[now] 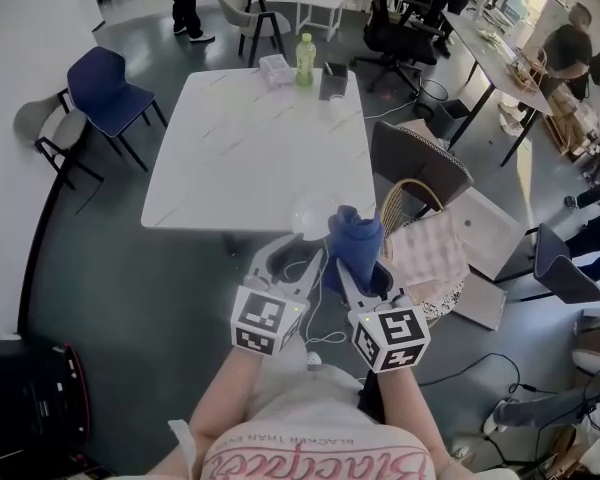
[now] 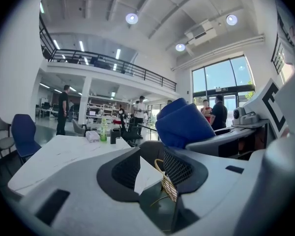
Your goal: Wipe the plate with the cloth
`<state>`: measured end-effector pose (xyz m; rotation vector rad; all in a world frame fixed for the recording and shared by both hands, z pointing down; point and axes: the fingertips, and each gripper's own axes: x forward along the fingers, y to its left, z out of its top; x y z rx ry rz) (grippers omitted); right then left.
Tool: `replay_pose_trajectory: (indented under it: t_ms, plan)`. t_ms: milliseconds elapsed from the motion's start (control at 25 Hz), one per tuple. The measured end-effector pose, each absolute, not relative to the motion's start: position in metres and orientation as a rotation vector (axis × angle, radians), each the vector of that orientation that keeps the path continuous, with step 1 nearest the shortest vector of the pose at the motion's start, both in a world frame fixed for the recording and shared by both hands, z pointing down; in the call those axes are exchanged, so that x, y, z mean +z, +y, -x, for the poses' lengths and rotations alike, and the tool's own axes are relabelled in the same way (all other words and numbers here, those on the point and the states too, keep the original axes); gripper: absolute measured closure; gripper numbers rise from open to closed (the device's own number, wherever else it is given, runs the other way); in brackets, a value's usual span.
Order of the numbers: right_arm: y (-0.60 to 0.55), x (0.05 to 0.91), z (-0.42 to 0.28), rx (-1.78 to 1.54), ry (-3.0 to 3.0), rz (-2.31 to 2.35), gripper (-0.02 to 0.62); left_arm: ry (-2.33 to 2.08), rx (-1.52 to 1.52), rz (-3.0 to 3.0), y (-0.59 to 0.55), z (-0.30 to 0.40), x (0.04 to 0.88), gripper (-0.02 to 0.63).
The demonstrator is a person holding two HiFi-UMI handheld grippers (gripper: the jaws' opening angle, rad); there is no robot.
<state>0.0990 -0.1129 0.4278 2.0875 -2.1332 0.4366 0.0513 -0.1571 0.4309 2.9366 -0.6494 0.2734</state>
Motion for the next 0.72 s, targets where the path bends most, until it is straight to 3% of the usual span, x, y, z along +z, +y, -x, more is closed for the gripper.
replay_pose_trajectory:
  t_ms: [720]
  plan:
    - [-0.22, 0.431, -0.128, 0.464, -2.115, -2.064, 0.457, -0.65, 0.283, -2.896, -0.269, -0.077, 0.437, 0.476]
